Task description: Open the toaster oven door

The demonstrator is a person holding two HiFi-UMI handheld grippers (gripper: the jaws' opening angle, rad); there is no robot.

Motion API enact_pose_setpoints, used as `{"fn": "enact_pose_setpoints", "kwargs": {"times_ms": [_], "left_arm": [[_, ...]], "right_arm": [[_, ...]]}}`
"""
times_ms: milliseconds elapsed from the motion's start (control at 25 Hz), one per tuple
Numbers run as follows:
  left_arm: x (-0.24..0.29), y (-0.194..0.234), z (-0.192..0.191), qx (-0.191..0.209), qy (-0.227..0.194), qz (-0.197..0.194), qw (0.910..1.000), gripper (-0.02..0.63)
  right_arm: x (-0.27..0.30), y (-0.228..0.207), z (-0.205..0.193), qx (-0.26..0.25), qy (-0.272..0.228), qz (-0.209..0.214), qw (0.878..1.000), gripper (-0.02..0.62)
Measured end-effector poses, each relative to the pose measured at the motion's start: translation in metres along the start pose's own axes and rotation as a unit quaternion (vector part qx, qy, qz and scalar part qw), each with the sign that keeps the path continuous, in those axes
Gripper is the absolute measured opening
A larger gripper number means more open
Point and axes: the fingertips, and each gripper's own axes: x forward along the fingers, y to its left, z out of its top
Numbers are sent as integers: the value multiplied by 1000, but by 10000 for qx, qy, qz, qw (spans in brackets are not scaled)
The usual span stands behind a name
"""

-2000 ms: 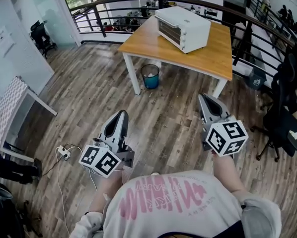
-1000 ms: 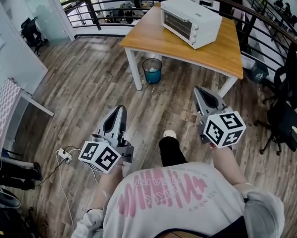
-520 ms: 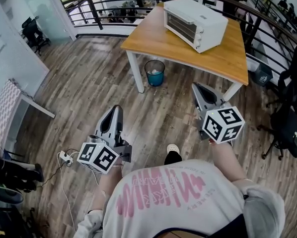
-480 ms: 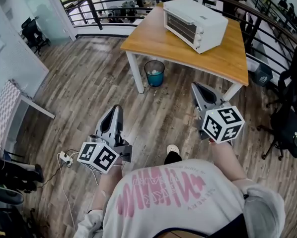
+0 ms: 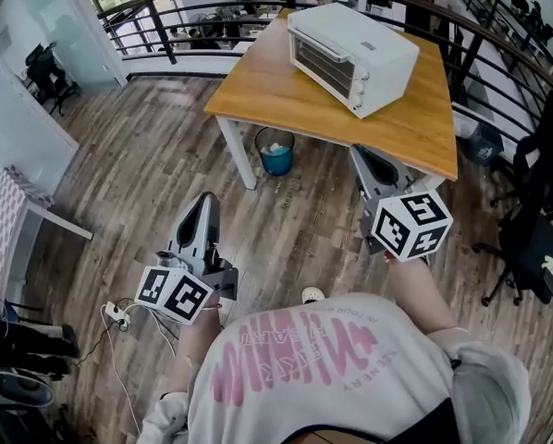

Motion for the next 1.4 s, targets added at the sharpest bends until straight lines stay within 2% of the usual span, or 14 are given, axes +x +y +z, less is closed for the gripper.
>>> {"fn": "enact_pose_setpoints", "kwargs": {"times_ms": [360,760,1120,1400], "left_arm": [[73,8,-5,72,-120,-48,9999,21],[108,24,-24,-51,-173,158,9997,21],[111,40,-27,-119,-56,314,9994,21],[141,65,-31,-205,60,165,9996,21]], "right_arm": [[46,-66,9,9,-57,33,10000,6],[78,-109,-10,363,32,169,9992,6],[97,-124,-37,934,269,56,9952,6],[122,-147,-49,1551,324,-228,9871,6]]}}
